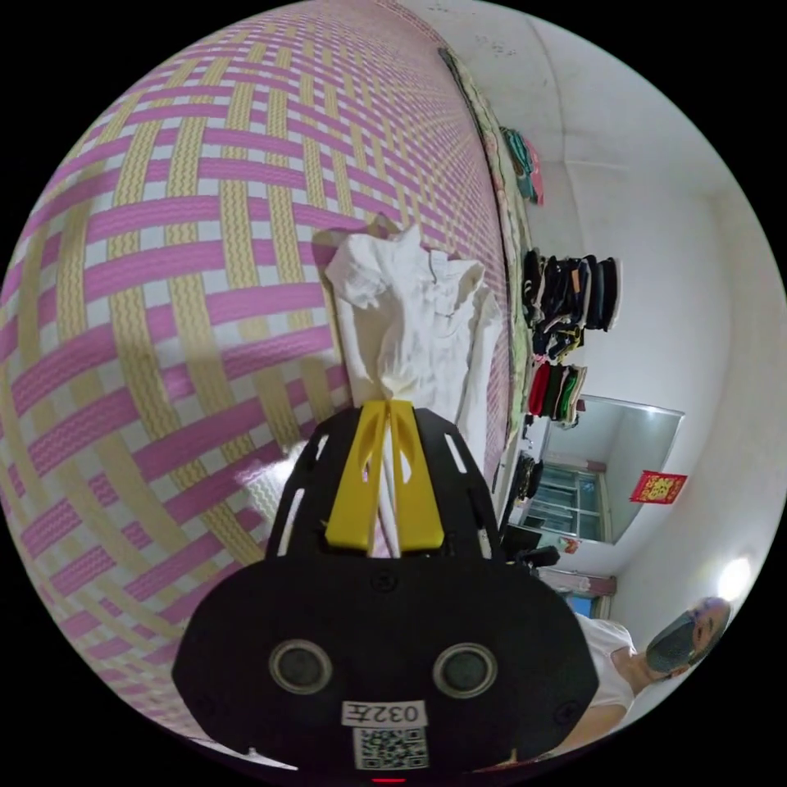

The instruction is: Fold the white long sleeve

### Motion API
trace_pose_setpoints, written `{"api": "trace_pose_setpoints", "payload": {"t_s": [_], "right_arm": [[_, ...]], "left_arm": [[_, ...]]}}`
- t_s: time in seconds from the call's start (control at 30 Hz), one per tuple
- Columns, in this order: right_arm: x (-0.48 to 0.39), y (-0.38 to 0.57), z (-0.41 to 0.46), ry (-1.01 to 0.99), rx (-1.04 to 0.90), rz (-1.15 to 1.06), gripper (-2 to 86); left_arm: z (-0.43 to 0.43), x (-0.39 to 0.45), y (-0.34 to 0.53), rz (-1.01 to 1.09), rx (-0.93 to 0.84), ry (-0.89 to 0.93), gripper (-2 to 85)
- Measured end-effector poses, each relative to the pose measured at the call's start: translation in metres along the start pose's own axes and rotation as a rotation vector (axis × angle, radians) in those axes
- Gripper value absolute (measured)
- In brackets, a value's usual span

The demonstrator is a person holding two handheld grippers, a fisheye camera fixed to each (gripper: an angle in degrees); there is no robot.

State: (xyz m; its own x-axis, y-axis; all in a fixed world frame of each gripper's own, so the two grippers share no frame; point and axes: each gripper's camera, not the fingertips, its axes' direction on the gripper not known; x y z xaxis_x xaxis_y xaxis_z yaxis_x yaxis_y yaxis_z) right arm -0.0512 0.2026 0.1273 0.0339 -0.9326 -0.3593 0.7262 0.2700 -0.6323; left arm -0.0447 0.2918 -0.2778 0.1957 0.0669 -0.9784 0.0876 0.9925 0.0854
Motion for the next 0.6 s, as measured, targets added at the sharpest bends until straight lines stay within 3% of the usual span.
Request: {"api": "trace_pose_setpoints", "payload": {"t_s": [0.17, 0.3, 0.37, 0.47, 0.6], "right_arm": [[-0.02, -0.008, 0.025, 0.098, -0.028, -0.02, -0.9], [-0.063, -0.027, 0.032, 0.252, -0.083, -0.127, -0.9], [-0.114, -0.041, 0.042, 0.45, -0.158, -0.285, -0.7], [-0.139, -0.042, 0.083, 0.564, -0.312, -0.423, -0.2], [-0.095, -0.03, 0.142, 0.553, -0.51, -0.323, 5.3]], "left_arm": [[-0.03, 0.022, 0.051, 0.063, 0.157, -0.087, -0.7], [-0.029, 0.043, 0.105, 0.2, 0.197, 0.009, -1.2], [-0.019, 0.054, 0.15, 0.281, 0.216, 0.074, -1.0], [0.005, 0.055, 0.208, 0.313, 0.212, 0.111, -1.0], [0.042, 0.045, 0.272, 0.277, 0.194, 0.216, -1.2]]}}
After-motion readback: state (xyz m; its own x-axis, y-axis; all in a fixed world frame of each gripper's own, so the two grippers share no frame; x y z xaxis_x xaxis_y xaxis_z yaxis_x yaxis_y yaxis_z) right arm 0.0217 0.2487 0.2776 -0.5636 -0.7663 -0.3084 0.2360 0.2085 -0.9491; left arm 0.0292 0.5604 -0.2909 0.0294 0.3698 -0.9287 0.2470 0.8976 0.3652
